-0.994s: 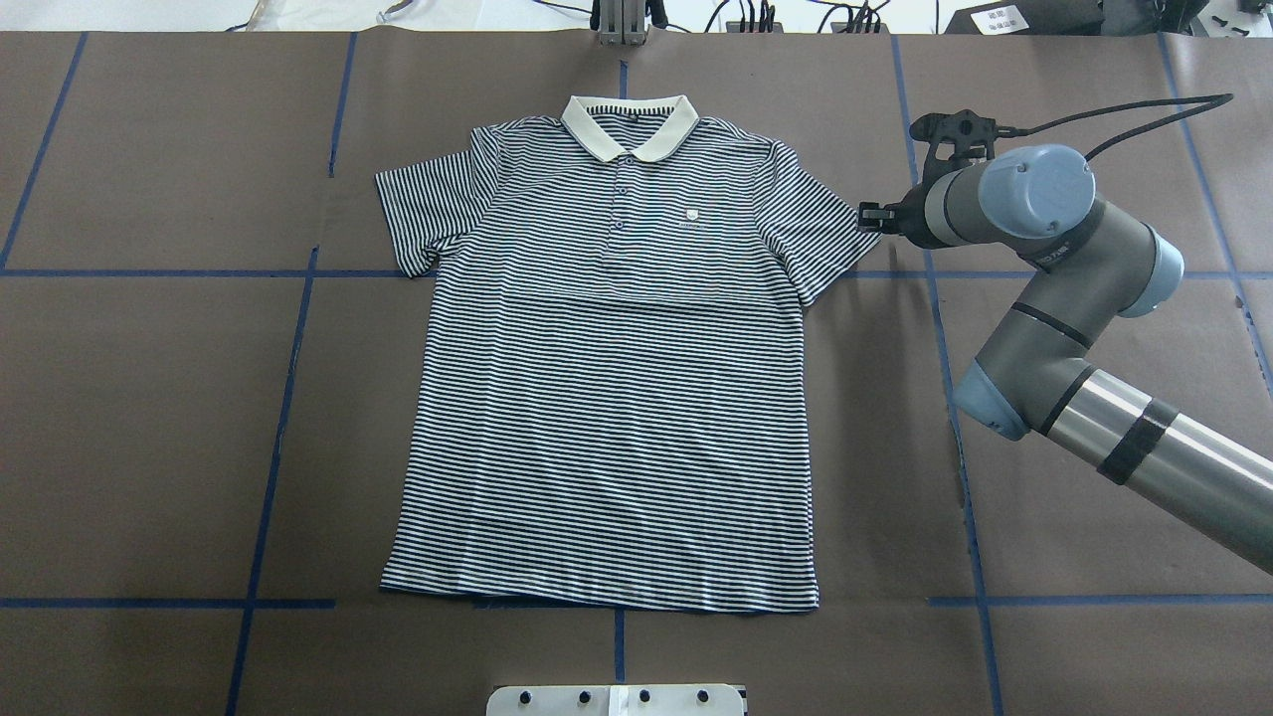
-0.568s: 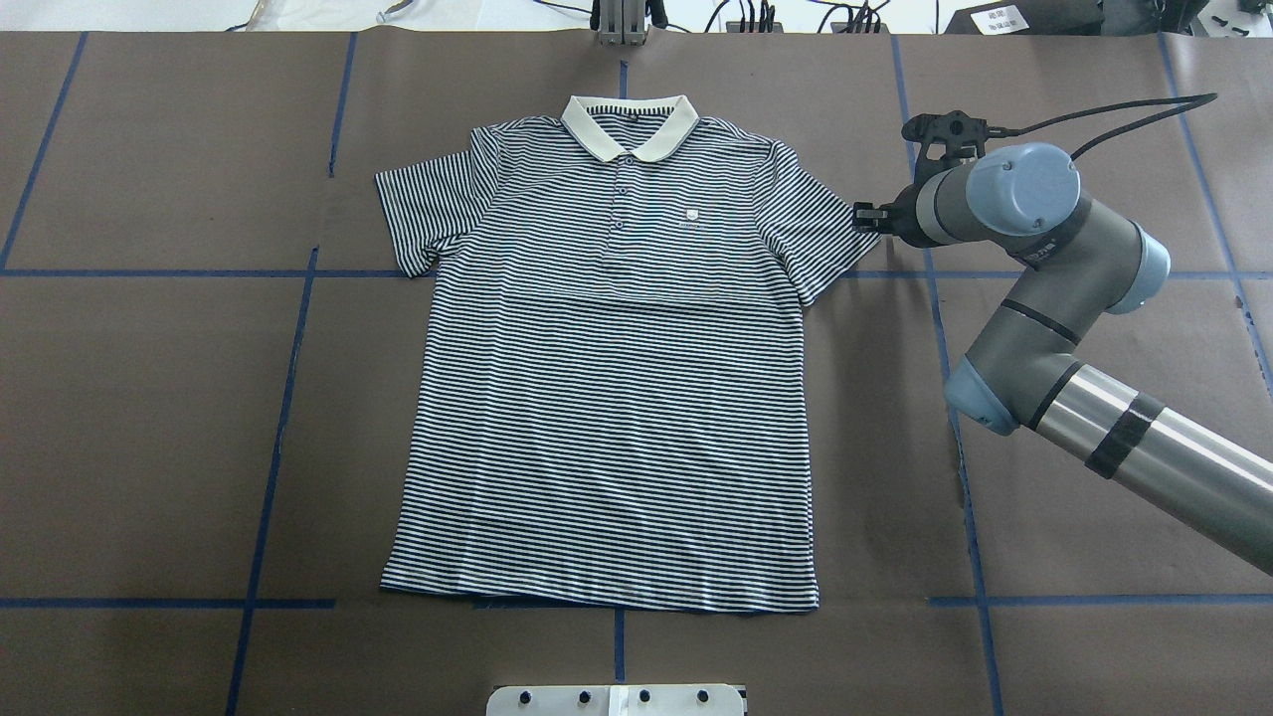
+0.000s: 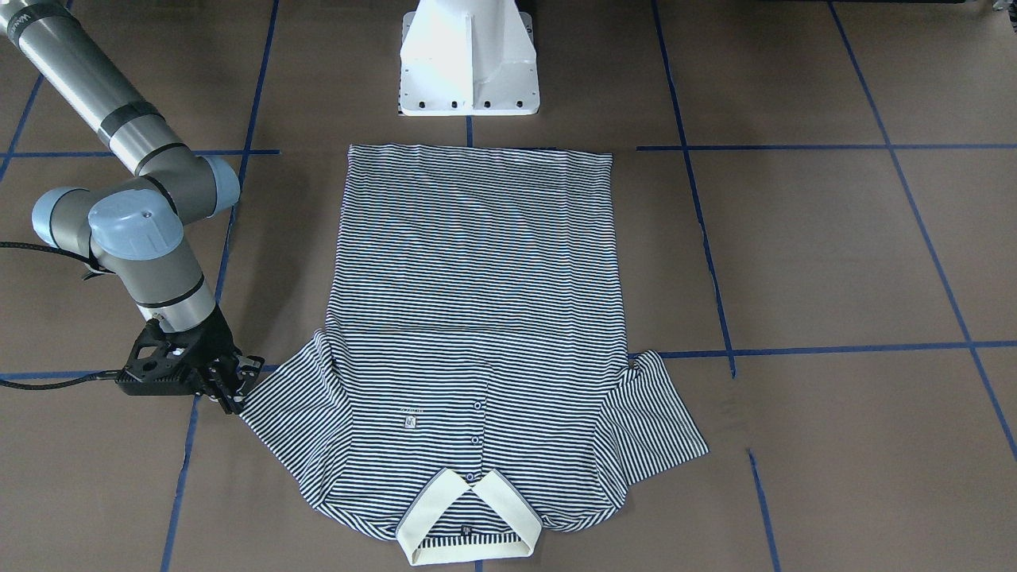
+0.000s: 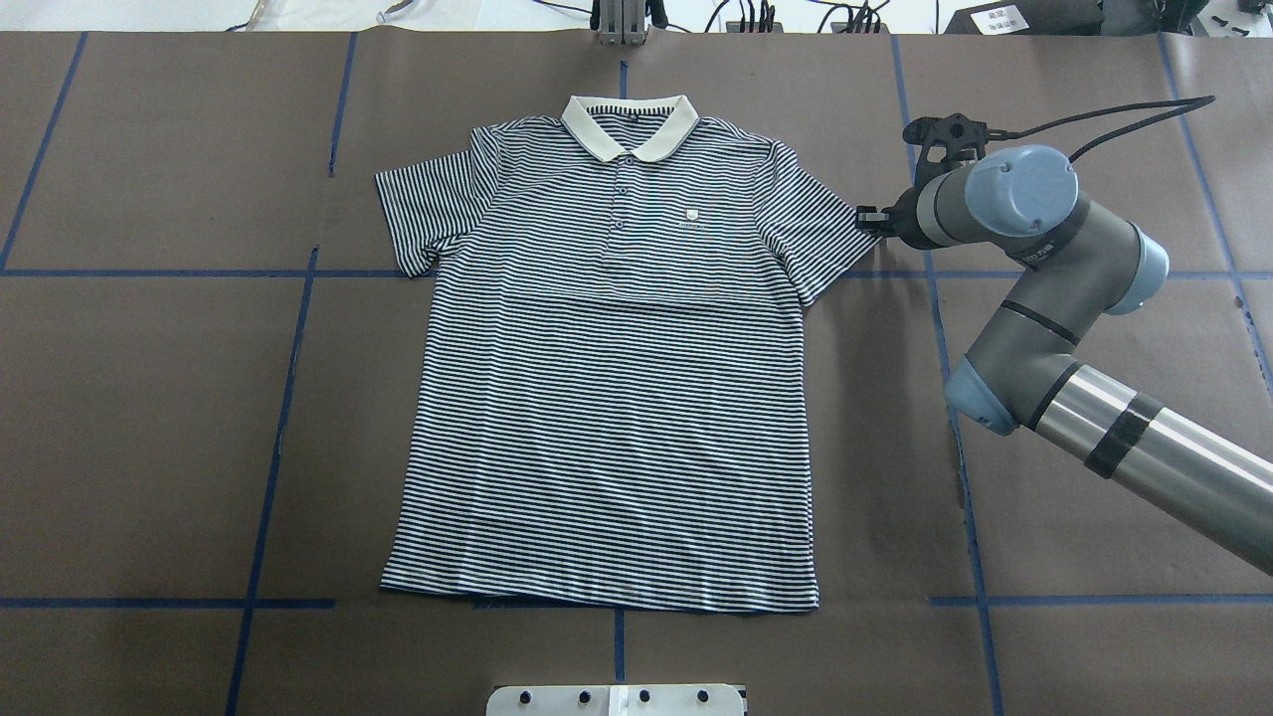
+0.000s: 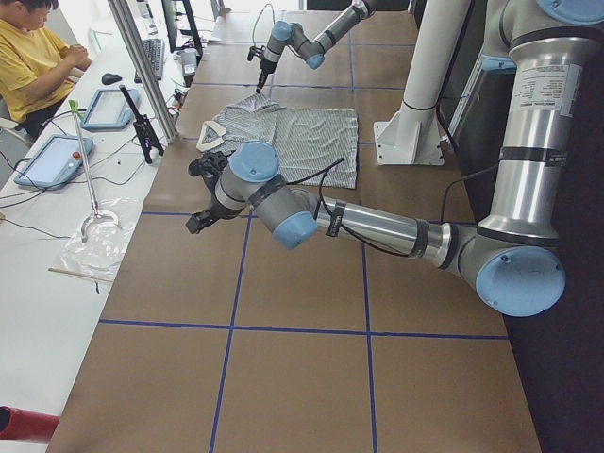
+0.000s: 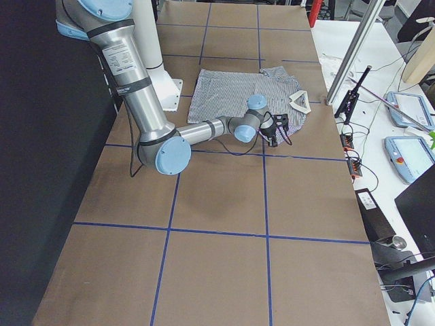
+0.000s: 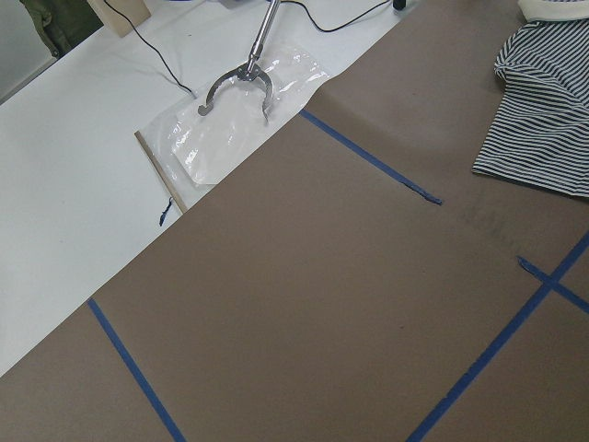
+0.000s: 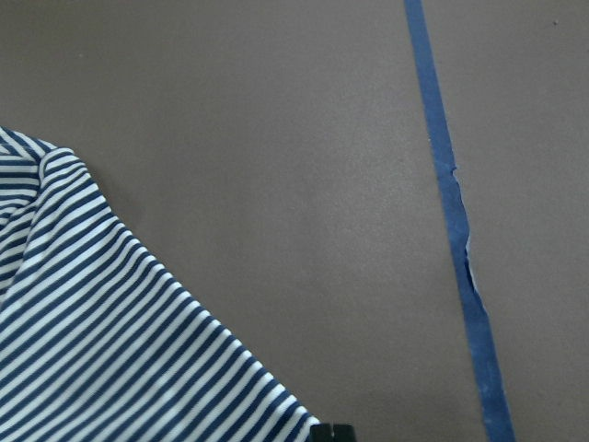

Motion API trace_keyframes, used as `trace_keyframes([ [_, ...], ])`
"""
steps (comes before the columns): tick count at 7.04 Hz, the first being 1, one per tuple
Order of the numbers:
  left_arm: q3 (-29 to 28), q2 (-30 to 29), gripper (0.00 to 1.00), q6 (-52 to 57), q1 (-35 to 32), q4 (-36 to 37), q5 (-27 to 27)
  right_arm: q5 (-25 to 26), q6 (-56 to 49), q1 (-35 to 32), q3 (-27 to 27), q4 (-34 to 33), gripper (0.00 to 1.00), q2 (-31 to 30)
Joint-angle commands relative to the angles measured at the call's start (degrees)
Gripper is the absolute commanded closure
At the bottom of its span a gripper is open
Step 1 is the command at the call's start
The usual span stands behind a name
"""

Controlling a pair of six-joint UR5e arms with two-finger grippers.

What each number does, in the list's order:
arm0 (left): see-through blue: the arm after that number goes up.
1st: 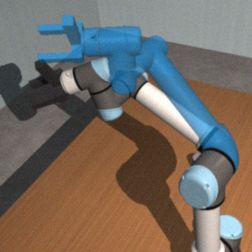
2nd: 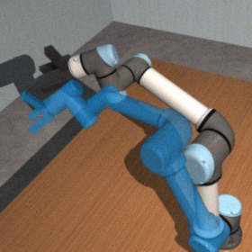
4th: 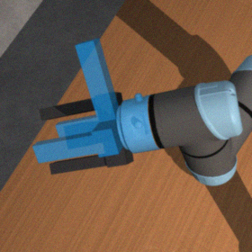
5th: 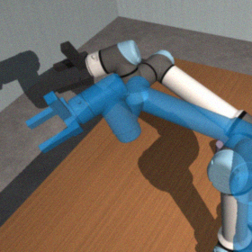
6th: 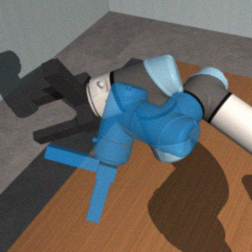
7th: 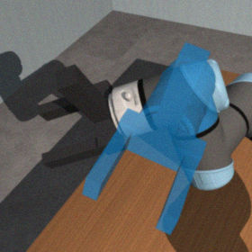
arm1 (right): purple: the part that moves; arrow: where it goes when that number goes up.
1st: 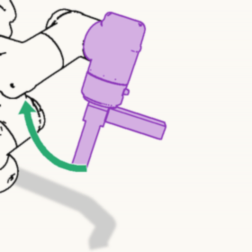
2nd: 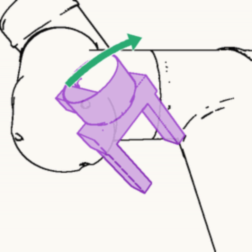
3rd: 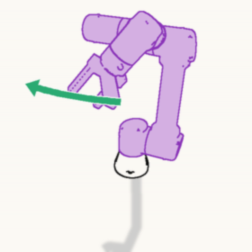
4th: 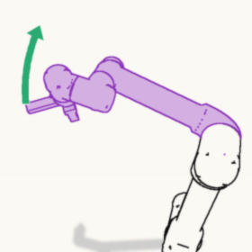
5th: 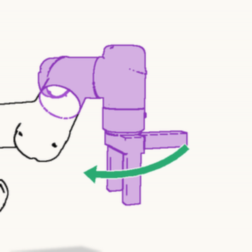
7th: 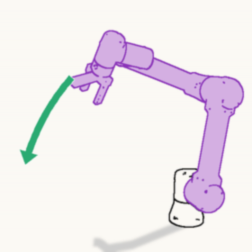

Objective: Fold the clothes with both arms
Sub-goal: 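Grasp the short sleeve nearest the right gripper, then fold the sleeve inward across the shirt body with the right gripper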

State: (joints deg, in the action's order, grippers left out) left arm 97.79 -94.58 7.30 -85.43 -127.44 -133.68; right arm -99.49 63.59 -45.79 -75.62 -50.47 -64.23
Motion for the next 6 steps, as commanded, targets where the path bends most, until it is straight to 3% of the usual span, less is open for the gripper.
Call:
trace_keyframes([
  [1, 0.04, -0.07, 0.0, -0.09, 0.0, 0.0, -0.09, 0.0, 0.3, -0.09, -0.23, -0.94, 1.0, 2.07],
  [2, 0.04, -0.07, 0.0, -0.09, 0.0, 0.0, 0.0, 0.0, 1.18, -0.18, -2.58, -3.82, 1.0, 2.26],
  [3, 0.04, -0.07, 0.0, -0.09, 0.0, 0.0, 0.0, 0.26, 4.49, -0.09, -6.26, -14.12, 1.0, 5.57],
  [4, 0.04, -0.07, 0.0, -0.09, 0.0, 0.0, 0.0, 5.31, 11.83, 2.78, -6.21, -23.53, 1.0, 12.22],
  [5, -0.05, -0.07, 0.0, -0.18, 0.0, 0.0, 0.0, 11.02, 17.39, 6.03, -4.55, -28.93, 1.0, 17.85],
  [6, -0.05, -0.07, 0.0, -0.18, 0.0, 0.0, 0.0, 11.94, 20.05, 7.72, -0.88, -29.16, 1.0, 21.22],
])
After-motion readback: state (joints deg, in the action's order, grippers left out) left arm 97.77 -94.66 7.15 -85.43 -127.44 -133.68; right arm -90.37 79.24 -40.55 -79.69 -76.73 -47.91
